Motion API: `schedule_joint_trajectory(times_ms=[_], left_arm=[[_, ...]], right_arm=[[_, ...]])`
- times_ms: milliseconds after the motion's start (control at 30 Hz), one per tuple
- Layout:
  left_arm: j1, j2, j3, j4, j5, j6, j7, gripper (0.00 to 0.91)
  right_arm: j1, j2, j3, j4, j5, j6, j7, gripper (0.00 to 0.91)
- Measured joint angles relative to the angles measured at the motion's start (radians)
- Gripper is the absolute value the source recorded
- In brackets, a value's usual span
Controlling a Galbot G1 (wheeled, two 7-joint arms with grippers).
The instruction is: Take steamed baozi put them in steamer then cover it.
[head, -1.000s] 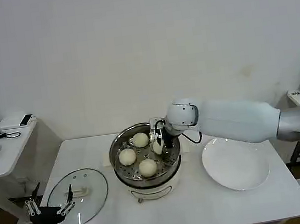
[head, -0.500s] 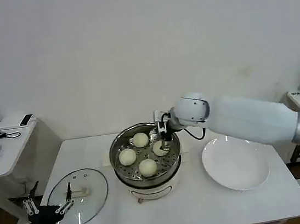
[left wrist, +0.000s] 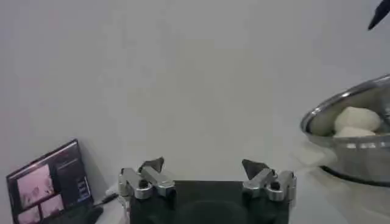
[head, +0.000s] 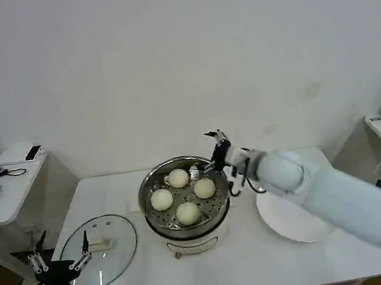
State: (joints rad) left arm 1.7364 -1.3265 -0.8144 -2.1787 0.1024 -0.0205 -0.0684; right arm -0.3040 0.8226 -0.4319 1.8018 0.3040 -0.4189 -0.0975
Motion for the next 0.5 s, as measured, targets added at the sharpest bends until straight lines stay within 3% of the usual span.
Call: schedule_joint_trajectory(times_ms=[233,500], left_arm=[[-0.013,0.008,0.016,0.055,0.067,-0.024,-0.015,0.907],[0.005,0.043,0.003,0.137,0.321,-0.063,-0.033,0.907]], right_arm=[[-0.458,0.127,0.452,0.075,-0.191,0.203,0.040,0.907],[-0.880,0.334,0.906,0.167,-0.260,0.379,0.030,0.907]])
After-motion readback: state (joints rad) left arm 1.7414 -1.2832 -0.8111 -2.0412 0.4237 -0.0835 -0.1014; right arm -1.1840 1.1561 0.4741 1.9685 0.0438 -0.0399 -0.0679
